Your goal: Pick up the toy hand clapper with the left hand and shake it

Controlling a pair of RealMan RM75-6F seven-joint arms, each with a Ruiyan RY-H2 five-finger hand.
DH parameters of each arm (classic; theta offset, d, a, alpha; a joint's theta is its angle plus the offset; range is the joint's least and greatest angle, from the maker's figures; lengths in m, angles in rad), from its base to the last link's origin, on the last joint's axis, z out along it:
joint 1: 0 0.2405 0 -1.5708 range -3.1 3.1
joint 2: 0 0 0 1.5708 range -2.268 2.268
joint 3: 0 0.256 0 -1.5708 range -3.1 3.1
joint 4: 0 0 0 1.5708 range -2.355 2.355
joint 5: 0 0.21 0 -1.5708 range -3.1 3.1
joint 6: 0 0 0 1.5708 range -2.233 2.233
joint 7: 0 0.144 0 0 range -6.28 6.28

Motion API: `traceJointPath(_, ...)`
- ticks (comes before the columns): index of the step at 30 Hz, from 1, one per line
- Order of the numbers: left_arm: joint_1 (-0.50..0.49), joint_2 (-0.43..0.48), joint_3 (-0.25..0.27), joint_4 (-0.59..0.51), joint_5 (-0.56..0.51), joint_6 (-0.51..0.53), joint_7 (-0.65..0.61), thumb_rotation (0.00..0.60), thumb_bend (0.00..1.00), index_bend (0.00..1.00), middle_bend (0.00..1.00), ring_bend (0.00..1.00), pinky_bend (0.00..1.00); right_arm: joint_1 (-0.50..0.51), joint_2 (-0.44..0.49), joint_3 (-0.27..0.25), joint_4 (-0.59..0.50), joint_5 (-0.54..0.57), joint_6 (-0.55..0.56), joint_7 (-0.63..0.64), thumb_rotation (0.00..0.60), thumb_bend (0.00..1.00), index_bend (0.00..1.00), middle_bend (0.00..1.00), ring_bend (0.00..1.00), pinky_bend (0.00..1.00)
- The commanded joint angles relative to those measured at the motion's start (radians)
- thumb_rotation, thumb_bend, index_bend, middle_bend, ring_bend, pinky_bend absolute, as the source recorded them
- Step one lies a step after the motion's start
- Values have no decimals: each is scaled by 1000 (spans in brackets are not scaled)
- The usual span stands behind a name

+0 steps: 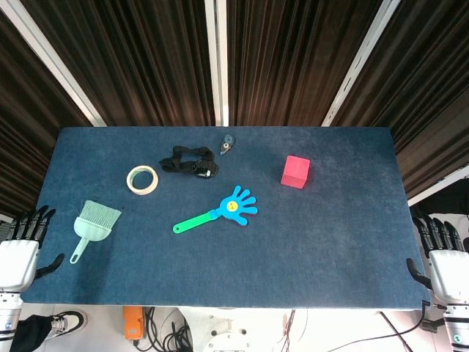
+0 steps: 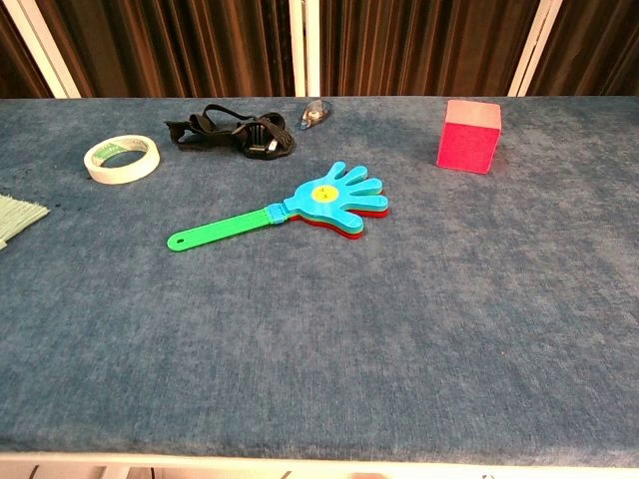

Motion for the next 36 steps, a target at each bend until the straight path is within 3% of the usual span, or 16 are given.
traceJointPath(1, 1, -7, 1, 4, -2, -1, 1, 600, 209, 3, 0, 0, 0, 5, -2, 3, 7, 3, -7, 4, 600, 266, 0, 0, 0, 0)
traceJointPath(11, -2, -8, 3, -24, 7, -5, 19, 599, 209, 3, 0, 0, 0, 15, -1, 5, 17, 2, -24, 19, 600, 266, 0, 0, 0, 0)
traceJointPath(18, -46, -11, -5, -69, 10, -68, 7, 600, 208, 3, 0, 0, 0, 18, 17, 13, 15, 5, -22, 16, 600, 266, 0, 0, 0, 0)
traceJointPath(24, -143, -44, -38, -105, 10, -180, 25, 600, 206, 3, 0, 0, 0, 15, 26, 17, 16, 8, -13, 24, 600, 267, 0, 0, 0, 0)
traceJointPath(30, -269, -115, -103, -134, -36, -314, 48, 600, 197, 25, 3, 0, 0, 4, 28, 16, 22, 8, 3, 36, 600, 267, 0, 0, 0, 0)
traceJointPath(36, -380, -201, -149, -110, -65, -412, 66, 600, 197, 82, 65, 0, 11, -5, 31, 15, 37, 9, 14, 47, 600, 267, 0, 0, 0, 0)
